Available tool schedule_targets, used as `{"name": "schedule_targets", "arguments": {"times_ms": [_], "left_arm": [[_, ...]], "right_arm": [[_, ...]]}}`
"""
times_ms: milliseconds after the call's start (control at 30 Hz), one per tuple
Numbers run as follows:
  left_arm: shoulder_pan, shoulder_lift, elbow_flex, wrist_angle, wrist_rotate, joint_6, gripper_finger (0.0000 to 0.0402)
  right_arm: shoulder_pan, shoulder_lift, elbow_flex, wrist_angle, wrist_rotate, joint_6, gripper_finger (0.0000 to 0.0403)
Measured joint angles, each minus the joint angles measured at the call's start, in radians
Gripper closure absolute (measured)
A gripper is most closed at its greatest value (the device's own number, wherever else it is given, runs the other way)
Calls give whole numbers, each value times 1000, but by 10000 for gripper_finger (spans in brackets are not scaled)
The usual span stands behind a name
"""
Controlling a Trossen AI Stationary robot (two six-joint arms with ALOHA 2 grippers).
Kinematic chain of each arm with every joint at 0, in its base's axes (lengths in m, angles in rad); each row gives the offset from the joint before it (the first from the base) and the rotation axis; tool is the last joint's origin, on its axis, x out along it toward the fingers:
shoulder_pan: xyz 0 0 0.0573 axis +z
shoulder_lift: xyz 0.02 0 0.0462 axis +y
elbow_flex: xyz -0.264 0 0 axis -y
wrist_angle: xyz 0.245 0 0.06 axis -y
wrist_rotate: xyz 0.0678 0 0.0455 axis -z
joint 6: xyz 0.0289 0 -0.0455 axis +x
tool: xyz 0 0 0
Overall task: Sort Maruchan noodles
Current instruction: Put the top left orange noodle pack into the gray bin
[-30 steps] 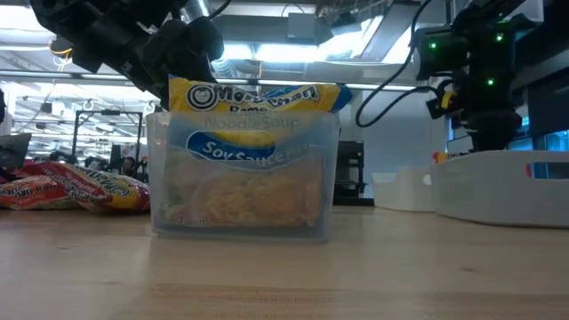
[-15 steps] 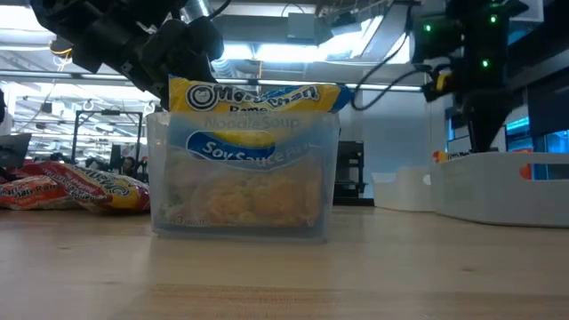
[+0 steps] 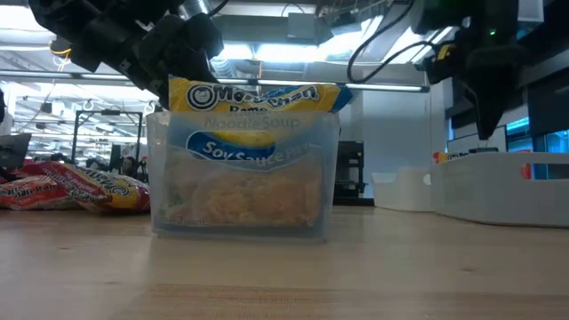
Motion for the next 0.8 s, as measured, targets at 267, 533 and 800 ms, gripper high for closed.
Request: {"name": "schedule_targets", "arguments": {"times_ms": [267,533,800], "left_arm": [[-8,0,0,31,0,-24,195],[-15,0,0,99,-46,16,195],[-27,-170,125,-226,-81,72,195]], "right_arm": [[149,0,0,178,96,61,160],[218,2,0,517,203,-55,160],[254,64,-2,709,233,-190,160]]}}
